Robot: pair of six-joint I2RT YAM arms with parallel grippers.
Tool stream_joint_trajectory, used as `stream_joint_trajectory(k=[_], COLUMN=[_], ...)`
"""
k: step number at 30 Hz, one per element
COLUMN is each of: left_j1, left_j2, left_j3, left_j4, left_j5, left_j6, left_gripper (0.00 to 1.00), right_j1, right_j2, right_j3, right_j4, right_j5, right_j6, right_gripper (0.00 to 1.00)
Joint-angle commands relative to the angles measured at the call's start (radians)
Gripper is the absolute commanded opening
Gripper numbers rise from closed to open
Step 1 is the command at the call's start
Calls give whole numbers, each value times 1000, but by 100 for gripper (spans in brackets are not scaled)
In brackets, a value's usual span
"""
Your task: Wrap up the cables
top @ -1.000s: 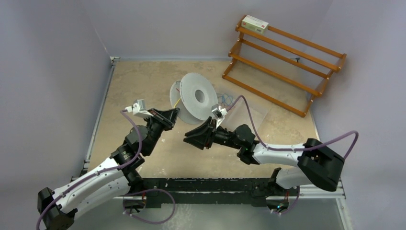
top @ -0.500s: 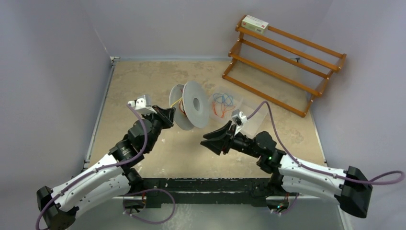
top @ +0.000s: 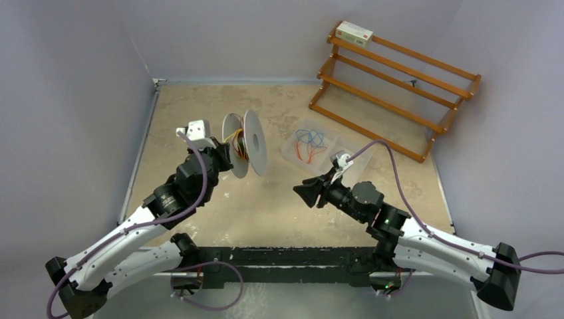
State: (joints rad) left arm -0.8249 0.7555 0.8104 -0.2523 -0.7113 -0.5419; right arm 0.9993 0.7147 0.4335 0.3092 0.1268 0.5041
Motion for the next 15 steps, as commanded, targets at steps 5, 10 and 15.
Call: stream_joint_trajectory(k=[5, 10, 15], left_j1=[6, 6, 6], left_j2=[53, 98, 137], left_j3=[105, 111, 83], left_j4=[-27, -61, -41], left_j5=[-89, -97, -99], left_j6=[57, 57, 58], left_gripper=[0, 0, 0], right_j1=[-3, -4, -4], right_j2=[-7, 6, 11], right_j3=[24, 13, 4], right_j4=[-34, -21, -11], right_j5=[69, 59, 53], right_j6=[0, 10, 14], right_gripper=[49, 49, 49])
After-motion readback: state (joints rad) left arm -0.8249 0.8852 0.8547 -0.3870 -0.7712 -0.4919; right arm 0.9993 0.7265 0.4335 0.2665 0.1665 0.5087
